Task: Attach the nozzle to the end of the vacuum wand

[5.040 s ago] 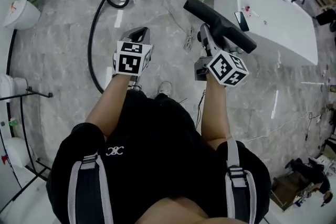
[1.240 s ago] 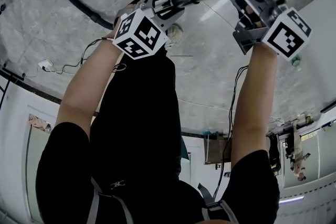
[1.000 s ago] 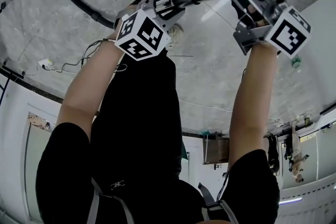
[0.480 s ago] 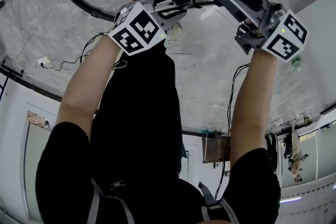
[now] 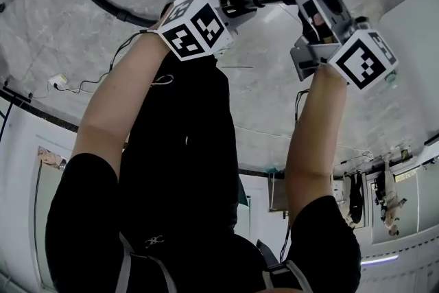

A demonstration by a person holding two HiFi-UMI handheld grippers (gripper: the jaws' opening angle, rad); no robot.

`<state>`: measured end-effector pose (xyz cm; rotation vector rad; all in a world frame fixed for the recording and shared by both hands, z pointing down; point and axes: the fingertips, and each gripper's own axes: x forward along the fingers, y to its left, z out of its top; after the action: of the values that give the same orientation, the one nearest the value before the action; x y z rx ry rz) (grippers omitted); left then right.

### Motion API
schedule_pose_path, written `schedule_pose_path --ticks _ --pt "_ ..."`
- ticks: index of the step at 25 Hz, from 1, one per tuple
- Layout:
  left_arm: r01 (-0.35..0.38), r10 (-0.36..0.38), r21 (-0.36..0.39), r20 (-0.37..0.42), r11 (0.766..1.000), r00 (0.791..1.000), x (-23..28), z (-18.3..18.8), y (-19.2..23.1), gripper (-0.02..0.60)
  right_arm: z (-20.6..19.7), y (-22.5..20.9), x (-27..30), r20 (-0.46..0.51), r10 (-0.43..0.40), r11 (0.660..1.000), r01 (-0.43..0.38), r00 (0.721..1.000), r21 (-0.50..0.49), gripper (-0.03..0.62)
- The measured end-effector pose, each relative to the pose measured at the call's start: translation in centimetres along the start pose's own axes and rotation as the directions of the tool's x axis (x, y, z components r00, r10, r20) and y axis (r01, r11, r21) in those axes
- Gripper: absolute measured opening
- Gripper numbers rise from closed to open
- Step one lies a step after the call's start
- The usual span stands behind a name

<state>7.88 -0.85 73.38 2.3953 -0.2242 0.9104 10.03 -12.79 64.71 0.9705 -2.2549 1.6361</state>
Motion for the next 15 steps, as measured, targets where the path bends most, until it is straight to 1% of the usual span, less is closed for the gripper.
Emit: schedule_pose_path --ticks 1,2,3,5,6,7,8,9,10,11,12,13,14,15 --pt "0.028 -0.028 -0.019 0.006 0.999 1.0 -0.2 0.0 -0.2 0.181 -0.1 0.3 0.0 -0.001 0.033 0.999 -0.033 0.999 -0.016 0.17" --pt "0.057 -0.057 -0.032 0.009 0.998 0.998 -0.4 0.1 -0.4 0.181 -0.2 0.7 0.0 -0.005 0.088 0.995 -0.088 0.996 -0.037 0.17" --pt "0.088 -0.087 -0.04 0.011 0.995 0.996 -0.6 0.1 -0.6 0.181 -0.4 1.3 0.0 -0.015 0.16 0.985 -0.161 0.987 -0.059 0.17" --pt "0.146 -0.146 -0.063 0.006 0.987 0.989 -1.0 -0.2 -1.0 0.181 -1.2 2.3 0.1 -0.062 0.315 0.944 -0.319 0.947 -0.083 0.17" --pt "0.167 -0.168 -0.083 0.003 0.982 0.986 -1.1 -0.4 -1.2 0.183 -1.7 2.5 0.3 -0.093 0.364 0.925 -0.371 0.927 -0.086 0.17" --pt "0.176 -0.176 -0.108 0.007 0.979 0.984 -1.0 -0.6 -1.2 0.183 -1.8 2.5 0.6 -0.11 0.379 0.917 -0.388 0.919 -0.088 0.17" --pt "0.166 -0.165 -0.133 0.019 0.977 0.986 -0.8 -0.6 -1.0 0.183 -1.6 2.1 1.0 -0.101 0.36 0.925 -0.369 0.928 -0.091 0.17" --pt "0.138 -0.133 -0.156 0.036 0.978 0.99 -0.5 -0.3 -0.6 0.183 -1.1 1.6 1.3 -0.067 0.313 0.944 -0.318 0.947 -0.09 0.17" --pt "0.096 -0.088 -0.174 0.052 0.98 0.995 -0.3 0.0 0.1 0.183 -0.5 0.9 1.6 -0.019 0.242 0.967 -0.243 0.97 -0.079 0.17" --pt "0.053 -0.042 -0.189 0.06 0.981 0.997 -0.1 0.2 0.7 0.183 -0.1 0.2 1.9 0.027 0.151 0.987 -0.149 0.988 -0.054 0.17" --pt "0.017 -0.004 -0.205 0.061 0.979 0.998 0.1 0.3 1.1 0.183 0.0 -0.7 2.1 0.058 0.042 0.999 -0.041 0.997 -0.012 0.17" --pt "-0.006 0.018 -0.219 0.056 0.976 0.998 0.4 0.2 1.3 0.184 -0.1 -1.8 2.2 0.067 -0.076 0.997 0.073 0.995 0.037 0.17" --pt "-0.015 0.026 -0.229 0.047 0.973 0.999 0.7 0.0 1.3 0.184 -0.4 -2.7 2.2 0.059 -0.184 0.98 0.179 0.981 0.082 0.17" --pt "-0.012 0.022 -0.234 0.039 0.972 0.999 1.0 -0.2 1.2 0.186 -0.8 -3.4 2.2 0.045 -0.258 0.961 0.252 0.965 0.112 0.17"
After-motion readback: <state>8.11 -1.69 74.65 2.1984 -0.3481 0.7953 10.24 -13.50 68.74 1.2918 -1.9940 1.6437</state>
